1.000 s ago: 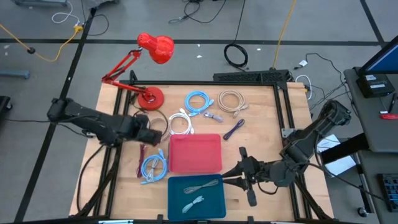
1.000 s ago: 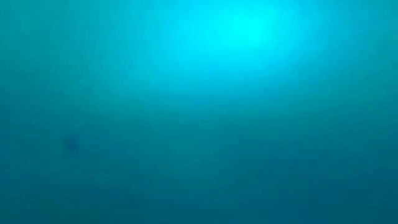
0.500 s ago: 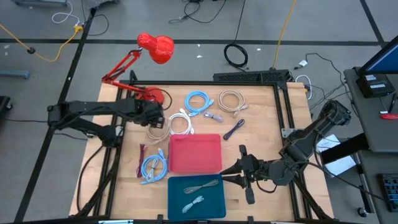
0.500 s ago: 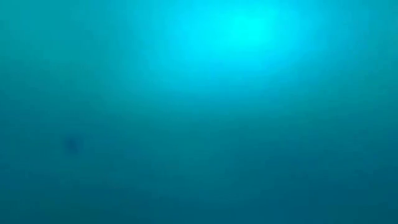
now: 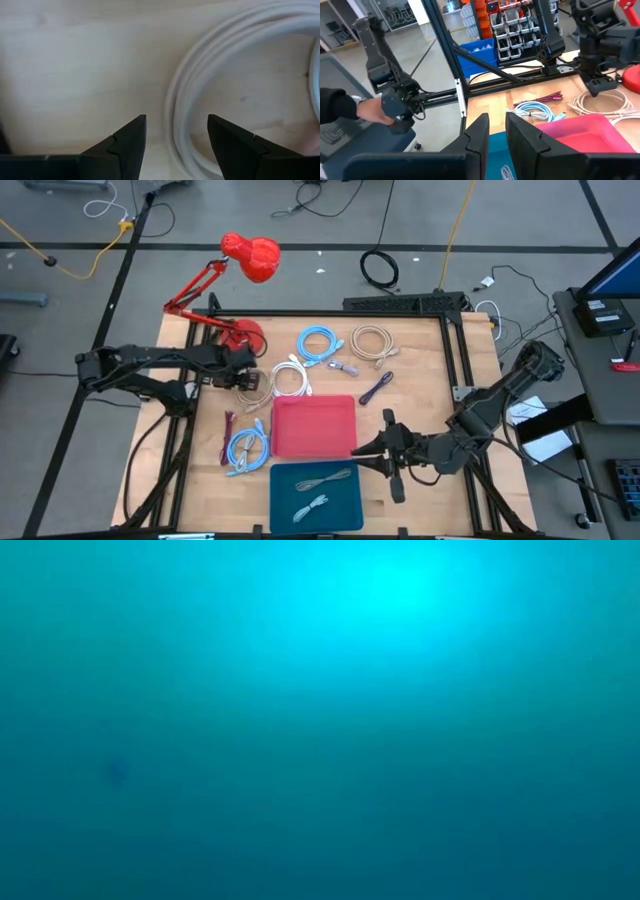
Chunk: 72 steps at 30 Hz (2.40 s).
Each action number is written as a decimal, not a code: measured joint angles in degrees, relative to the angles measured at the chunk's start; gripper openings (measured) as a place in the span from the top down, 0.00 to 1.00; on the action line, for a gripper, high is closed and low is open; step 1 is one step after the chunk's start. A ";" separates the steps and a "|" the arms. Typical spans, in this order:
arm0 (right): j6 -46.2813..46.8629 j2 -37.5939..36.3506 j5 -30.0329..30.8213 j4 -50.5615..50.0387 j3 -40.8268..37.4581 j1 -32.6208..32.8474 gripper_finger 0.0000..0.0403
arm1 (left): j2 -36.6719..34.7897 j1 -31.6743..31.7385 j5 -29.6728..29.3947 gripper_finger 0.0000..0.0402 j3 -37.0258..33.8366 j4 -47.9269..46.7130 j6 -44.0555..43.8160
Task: Pick & Place USB Port
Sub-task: Put the bottom light brown HDMI cable into the red bin
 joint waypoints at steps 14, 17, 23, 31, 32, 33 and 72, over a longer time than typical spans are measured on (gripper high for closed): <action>-0.09 0.00 -0.35 0.04 0.00 -0.67 0.86 | 3.00 -0.14 0.85 0.94 -2.96 4.90 0.29; 0.24 0.00 -0.37 0.37 0.00 -0.67 0.86 | 2.34 -0.15 1.14 0.94 -2.48 3.90 -0.68; 0.24 0.00 -0.39 1.68 0.00 -0.67 0.86 | -3.66 -1.11 3.93 0.97 3.05 -6.65 -0.45; -0.13 0.00 -0.48 1.75 0.00 -0.53 0.86 | -13.61 -4.41 -0.41 0.97 14.96 -20.56 -4.81; -0.13 0.00 -0.48 1.71 0.00 -0.53 0.86 | -14.61 -5.57 -0.15 0.97 16.63 -21.53 -6.00; -0.13 0.00 -0.48 1.71 0.00 -0.53 0.86 | -15.25 -7.16 0.24 0.97 18.45 -22.13 -7.48; 2.40 0.00 -0.06 2.43 0.00 3.20 0.86 | 38.56 -28.94 -2.73 0.97 53.70 -8.71 -14.83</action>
